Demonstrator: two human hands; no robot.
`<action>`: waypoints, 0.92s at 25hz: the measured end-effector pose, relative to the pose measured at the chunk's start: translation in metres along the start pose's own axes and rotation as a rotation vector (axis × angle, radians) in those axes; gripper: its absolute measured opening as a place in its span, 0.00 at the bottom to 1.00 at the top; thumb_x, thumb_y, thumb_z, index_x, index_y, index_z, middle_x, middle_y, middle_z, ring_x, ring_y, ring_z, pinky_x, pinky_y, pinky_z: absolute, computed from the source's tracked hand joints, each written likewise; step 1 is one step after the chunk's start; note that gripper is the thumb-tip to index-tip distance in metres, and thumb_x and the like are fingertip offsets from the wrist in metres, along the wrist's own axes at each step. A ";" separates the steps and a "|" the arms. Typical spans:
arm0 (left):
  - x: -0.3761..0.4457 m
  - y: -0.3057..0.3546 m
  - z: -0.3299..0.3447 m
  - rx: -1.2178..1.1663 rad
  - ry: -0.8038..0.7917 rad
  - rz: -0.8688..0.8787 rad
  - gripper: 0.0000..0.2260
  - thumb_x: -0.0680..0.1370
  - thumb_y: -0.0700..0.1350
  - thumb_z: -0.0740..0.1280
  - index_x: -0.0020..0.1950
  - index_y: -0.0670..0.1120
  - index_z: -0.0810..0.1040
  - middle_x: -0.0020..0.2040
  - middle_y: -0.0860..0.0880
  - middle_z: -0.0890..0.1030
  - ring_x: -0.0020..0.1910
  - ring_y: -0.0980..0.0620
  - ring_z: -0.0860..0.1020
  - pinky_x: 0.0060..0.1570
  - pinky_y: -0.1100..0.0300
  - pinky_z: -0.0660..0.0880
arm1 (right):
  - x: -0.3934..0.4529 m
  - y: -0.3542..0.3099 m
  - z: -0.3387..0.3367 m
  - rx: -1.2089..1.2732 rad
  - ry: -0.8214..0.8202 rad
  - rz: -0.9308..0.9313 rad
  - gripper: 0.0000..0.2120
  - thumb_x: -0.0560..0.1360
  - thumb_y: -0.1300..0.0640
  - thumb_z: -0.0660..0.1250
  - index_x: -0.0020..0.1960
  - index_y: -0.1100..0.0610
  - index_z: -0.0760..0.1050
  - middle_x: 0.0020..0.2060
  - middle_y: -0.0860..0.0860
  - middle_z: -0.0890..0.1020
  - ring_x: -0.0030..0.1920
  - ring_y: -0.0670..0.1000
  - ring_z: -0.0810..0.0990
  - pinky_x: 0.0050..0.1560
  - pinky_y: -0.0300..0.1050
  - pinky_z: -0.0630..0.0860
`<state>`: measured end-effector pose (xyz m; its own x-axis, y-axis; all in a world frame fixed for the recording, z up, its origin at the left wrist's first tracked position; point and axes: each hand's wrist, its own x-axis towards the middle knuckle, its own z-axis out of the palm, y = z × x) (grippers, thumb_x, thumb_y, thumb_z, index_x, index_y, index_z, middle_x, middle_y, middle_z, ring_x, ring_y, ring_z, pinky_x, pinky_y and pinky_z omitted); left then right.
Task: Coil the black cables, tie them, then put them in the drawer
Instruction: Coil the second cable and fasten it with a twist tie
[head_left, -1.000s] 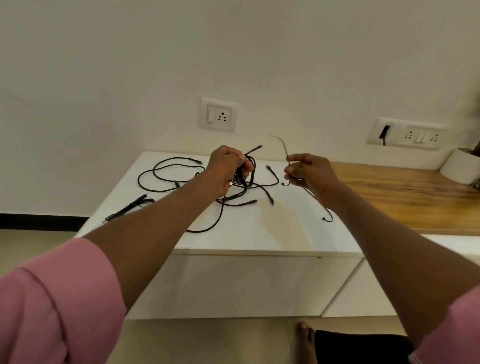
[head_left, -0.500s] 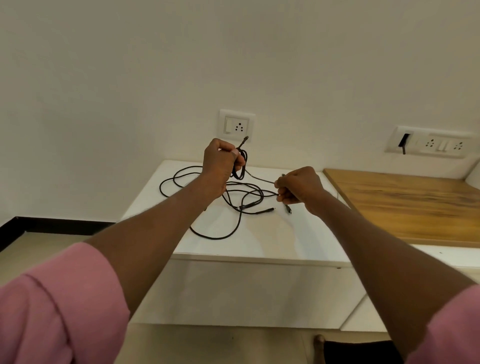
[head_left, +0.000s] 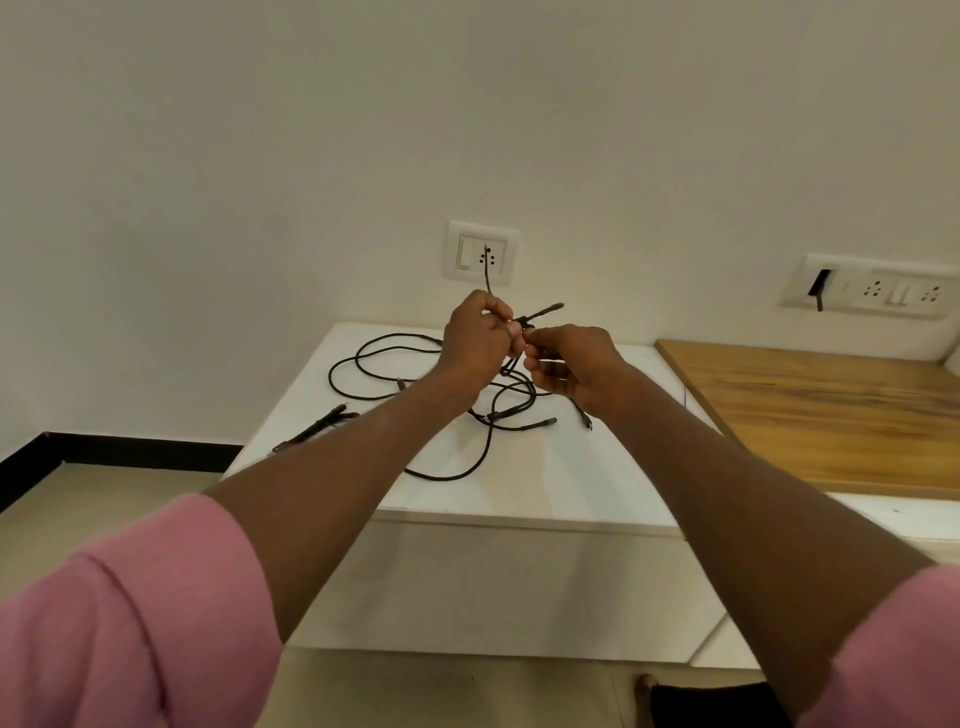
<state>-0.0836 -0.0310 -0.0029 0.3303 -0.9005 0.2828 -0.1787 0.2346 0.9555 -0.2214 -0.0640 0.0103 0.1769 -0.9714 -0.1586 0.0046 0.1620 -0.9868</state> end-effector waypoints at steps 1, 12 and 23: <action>0.000 0.001 0.003 -0.004 0.004 -0.070 0.07 0.81 0.35 0.66 0.58 0.41 0.72 0.37 0.44 0.83 0.35 0.52 0.82 0.40 0.62 0.76 | 0.000 0.000 0.000 0.001 -0.006 0.011 0.08 0.78 0.63 0.72 0.54 0.65 0.83 0.36 0.54 0.82 0.34 0.50 0.81 0.36 0.42 0.80; 0.006 0.005 -0.001 -0.012 0.058 -0.244 0.09 0.81 0.32 0.63 0.51 0.41 0.82 0.37 0.44 0.83 0.32 0.51 0.78 0.35 0.61 0.77 | 0.000 0.003 -0.010 -0.127 0.027 -0.095 0.04 0.79 0.61 0.73 0.53 0.58 0.85 0.44 0.55 0.89 0.37 0.50 0.86 0.33 0.39 0.78; 0.014 -0.005 -0.016 0.213 0.102 -0.130 0.17 0.85 0.51 0.61 0.48 0.45 0.87 0.47 0.51 0.83 0.44 0.52 0.78 0.47 0.57 0.73 | -0.002 -0.002 -0.005 0.070 -0.104 -0.132 0.10 0.81 0.52 0.70 0.56 0.55 0.86 0.47 0.50 0.87 0.46 0.50 0.84 0.42 0.43 0.78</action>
<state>-0.0634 -0.0386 -0.0026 0.4530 -0.8740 0.1757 -0.3159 0.0270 0.9484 -0.2265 -0.0632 0.0121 0.2707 -0.9624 -0.0198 0.1026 0.0493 -0.9935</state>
